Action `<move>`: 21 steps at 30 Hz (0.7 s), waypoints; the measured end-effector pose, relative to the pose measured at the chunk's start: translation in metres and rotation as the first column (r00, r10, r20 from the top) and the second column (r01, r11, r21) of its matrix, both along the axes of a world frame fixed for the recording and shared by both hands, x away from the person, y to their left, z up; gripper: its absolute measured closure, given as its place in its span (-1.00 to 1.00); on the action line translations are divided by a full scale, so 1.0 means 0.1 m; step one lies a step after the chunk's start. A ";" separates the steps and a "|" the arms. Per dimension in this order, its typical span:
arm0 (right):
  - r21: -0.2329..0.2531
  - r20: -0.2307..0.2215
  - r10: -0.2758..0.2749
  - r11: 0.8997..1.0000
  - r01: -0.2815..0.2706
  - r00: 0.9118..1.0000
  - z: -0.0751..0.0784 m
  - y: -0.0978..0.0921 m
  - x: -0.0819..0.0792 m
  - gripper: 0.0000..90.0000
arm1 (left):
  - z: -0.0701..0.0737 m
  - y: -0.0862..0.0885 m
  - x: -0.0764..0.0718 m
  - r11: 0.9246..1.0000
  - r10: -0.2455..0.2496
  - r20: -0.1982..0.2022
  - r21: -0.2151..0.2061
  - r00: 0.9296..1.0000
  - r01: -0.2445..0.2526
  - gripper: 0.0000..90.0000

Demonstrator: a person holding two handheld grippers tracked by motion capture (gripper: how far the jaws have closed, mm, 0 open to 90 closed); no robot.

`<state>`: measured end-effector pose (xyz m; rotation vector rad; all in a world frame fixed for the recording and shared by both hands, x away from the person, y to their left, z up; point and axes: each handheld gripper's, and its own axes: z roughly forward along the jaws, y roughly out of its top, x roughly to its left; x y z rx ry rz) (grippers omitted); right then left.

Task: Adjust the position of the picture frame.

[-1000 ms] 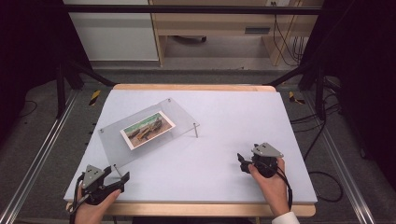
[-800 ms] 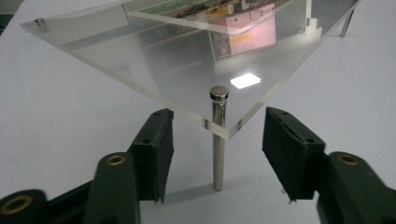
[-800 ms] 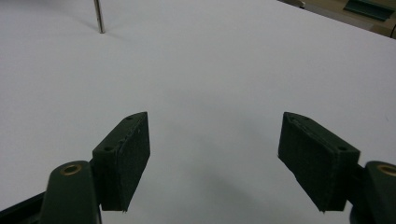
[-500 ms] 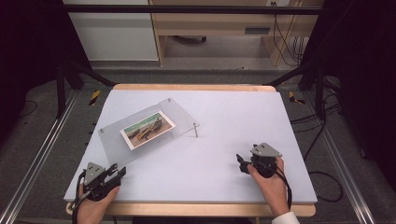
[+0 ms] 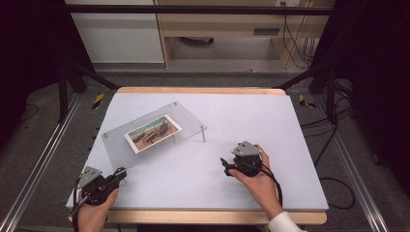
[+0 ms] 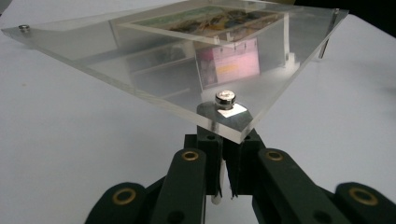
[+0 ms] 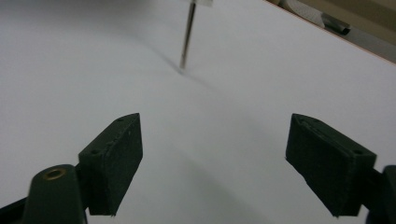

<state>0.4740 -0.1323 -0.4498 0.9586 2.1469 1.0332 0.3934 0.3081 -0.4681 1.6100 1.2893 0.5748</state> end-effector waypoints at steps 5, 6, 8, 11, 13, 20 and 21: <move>0.039 -0.029 0.016 0.999 -0.014 0.999 0.04 0.32 0.32 -0.21 | 0.01 0.04 0.02 1.000 0.000 -0.003 -0.026 1.000 0.000 0.87; 0.058 -0.036 0.011 0.998 -0.009 0.999 0.04 0.36 0.39 -0.15 | 0.01 0.05 0.02 1.000 0.001 -0.005 -0.031 1.000 -0.001 0.87; 0.101 -0.062 0.011 0.995 -0.005 0.998 0.04 0.41 0.51 -0.01 | 0.01 0.05 0.02 0.999 -0.002 -0.009 -0.039 1.000 0.002 0.87; 0.112 -0.070 0.016 0.994 -0.008 0.997 0.00 0.48 0.66 0.11 | 0.02 0.05 0.02 0.999 -0.005 -0.010 -0.046 1.000 0.005 0.87; 0.132 -0.072 0.023 0.991 -0.013 0.997 -0.02 0.51 0.74 0.19 | 0.03 0.05 0.02 0.999 -0.009 -0.009 -0.053 1.000 0.008 0.87; 0.160 -0.082 0.033 0.987 -0.020 0.996 -0.06 0.61 0.92 0.28 | 0.04 0.06 0.02 0.997 -0.007 -0.008 -0.075 1.000 0.007 0.87; 0.166 -0.085 0.032 0.986 -0.017 0.996 -0.06 0.62 0.94 0.31 | 0.04 0.06 0.02 0.997 -0.007 -0.008 -0.076 1.000 0.007 0.87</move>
